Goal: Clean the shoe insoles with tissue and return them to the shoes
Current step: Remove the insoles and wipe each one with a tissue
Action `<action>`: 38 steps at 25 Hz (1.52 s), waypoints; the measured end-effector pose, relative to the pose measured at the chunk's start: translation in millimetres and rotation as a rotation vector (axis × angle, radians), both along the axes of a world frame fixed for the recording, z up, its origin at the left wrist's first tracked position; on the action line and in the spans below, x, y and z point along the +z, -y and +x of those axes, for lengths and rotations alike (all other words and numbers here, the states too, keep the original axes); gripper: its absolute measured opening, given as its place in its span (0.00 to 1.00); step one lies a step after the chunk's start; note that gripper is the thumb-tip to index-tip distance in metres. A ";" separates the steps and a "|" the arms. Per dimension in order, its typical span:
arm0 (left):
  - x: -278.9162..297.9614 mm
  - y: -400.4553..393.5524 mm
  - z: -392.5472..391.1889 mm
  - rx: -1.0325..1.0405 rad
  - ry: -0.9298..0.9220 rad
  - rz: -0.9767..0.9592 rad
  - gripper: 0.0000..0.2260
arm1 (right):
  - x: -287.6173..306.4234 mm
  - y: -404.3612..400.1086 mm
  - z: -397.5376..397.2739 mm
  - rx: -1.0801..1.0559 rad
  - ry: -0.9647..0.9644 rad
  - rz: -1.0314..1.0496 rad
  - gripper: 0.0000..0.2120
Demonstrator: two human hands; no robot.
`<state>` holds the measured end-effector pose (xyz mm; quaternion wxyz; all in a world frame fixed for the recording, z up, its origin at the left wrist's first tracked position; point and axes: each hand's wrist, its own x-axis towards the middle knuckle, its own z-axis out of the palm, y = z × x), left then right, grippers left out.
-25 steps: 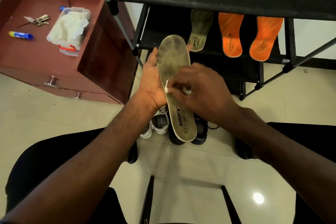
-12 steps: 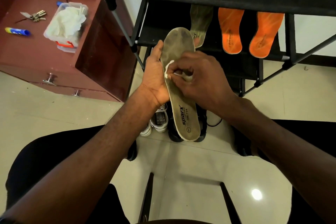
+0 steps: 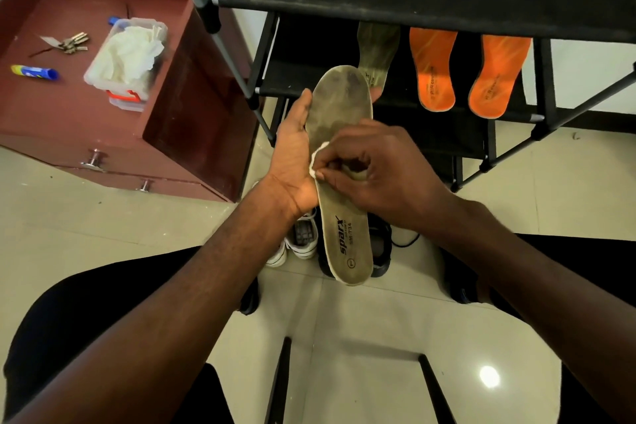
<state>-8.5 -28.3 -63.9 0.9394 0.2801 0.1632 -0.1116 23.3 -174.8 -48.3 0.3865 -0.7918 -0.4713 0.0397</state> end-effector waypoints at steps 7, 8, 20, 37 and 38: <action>-4.8 18.9 0.3 -0.030 -0.038 0.063 0.32 | -7.8 -0.4 15.8 -0.427 0.176 -0.045 0.07; -4.6 16.4 1.6 -0.052 -0.010 0.064 0.33 | -6.2 -1.9 11.5 -0.332 0.129 -0.007 0.07; -5.0 21.0 -3.3 -0.071 -0.047 0.082 0.32 | -1.1 8.8 6.1 -0.235 0.057 -0.030 0.07; -11.1 21.2 -1.7 -0.062 -0.093 0.108 0.27 | 1.6 13.7 15.9 -0.269 0.062 -0.046 0.08; -10.0 21.7 -2.0 -0.063 -0.085 0.110 0.26 | 1.2 16.7 21.7 -0.353 0.080 -0.052 0.08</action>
